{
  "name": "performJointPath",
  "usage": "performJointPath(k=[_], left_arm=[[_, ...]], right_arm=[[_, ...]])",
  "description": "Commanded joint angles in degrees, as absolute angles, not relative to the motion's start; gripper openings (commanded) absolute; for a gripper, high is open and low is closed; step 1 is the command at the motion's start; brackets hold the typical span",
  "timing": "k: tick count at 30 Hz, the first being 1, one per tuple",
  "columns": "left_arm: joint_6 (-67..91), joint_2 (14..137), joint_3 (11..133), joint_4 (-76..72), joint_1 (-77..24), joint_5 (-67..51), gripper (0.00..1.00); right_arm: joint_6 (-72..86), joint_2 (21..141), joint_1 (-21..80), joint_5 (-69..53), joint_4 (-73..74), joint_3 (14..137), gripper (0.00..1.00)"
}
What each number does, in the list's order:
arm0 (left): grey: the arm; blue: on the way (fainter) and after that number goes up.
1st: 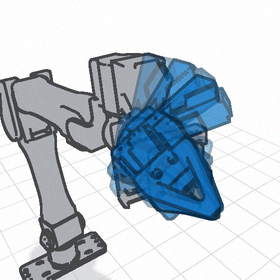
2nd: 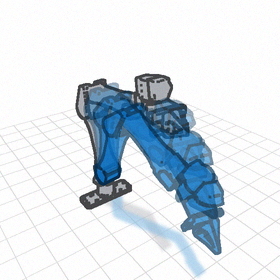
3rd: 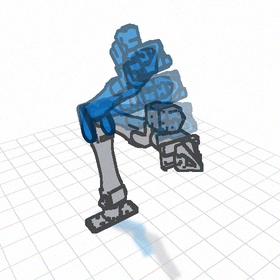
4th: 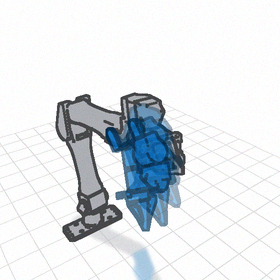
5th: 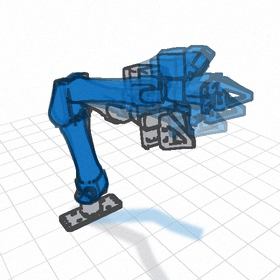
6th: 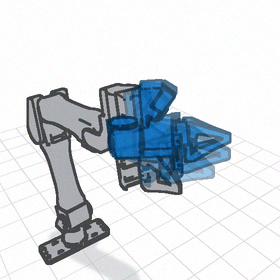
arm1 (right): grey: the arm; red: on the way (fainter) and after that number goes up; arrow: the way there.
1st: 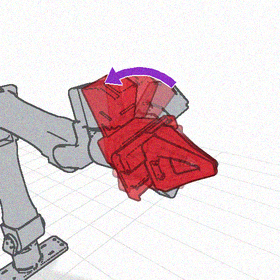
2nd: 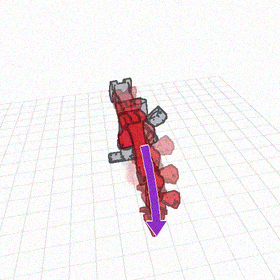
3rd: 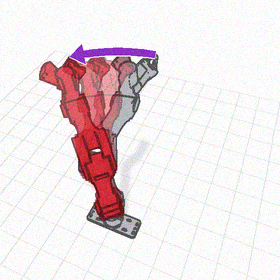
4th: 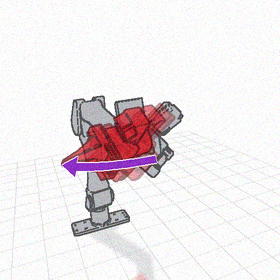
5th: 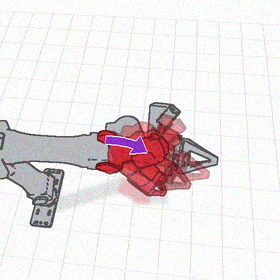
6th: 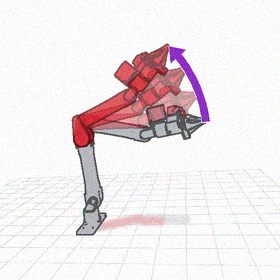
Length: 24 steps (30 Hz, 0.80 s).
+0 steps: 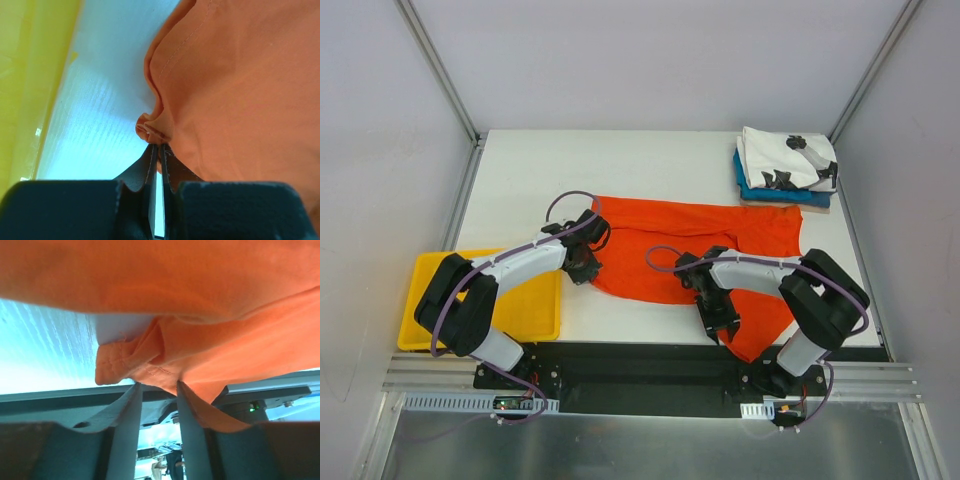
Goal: Fold and stack the t-shirts
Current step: Fold the tshirt
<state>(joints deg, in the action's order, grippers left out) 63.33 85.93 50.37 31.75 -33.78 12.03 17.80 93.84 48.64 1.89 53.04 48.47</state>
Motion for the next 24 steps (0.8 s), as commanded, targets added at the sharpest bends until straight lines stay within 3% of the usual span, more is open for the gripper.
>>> performJointPath(k=[1,3,4,8,12,19,24], left_arm=[[62.1,85.0,52.2,32.3,-34.1,12.7,0.00],[62.0,85.0,52.4,32.2,-34.0,12.7,0.00],[61.9,84.9,52.6,32.2,-34.0,12.7,0.00],[61.7,85.0,52.9,32.3,-34.1,12.9,0.00],[61.6,84.5,52.9,32.3,-34.0,13.0,0.00],[61.2,83.9,54.8,32.3,-34.0,11.8,0.00],[60.3,84.5,57.1,32.3,-33.6,12.6,0.00]], right_arm=[[21.7,95.5,48.9,3.7,52.0,49.0,0.30],[22.8,95.3,48.6,4.4,51.7,48.9,0.25],[23.0,95.3,48.5,4.3,51.7,48.8,0.17],[23.6,94.2,47.2,5.5,51.4,49.4,0.01],[22.1,91.7,44.4,17.5,59.9,52.6,0.01],[4.6,87.0,39.6,13.9,58.6,56.4,0.01],[0.4,87.8,37.9,18.4,61.1,62.1,0.01]])
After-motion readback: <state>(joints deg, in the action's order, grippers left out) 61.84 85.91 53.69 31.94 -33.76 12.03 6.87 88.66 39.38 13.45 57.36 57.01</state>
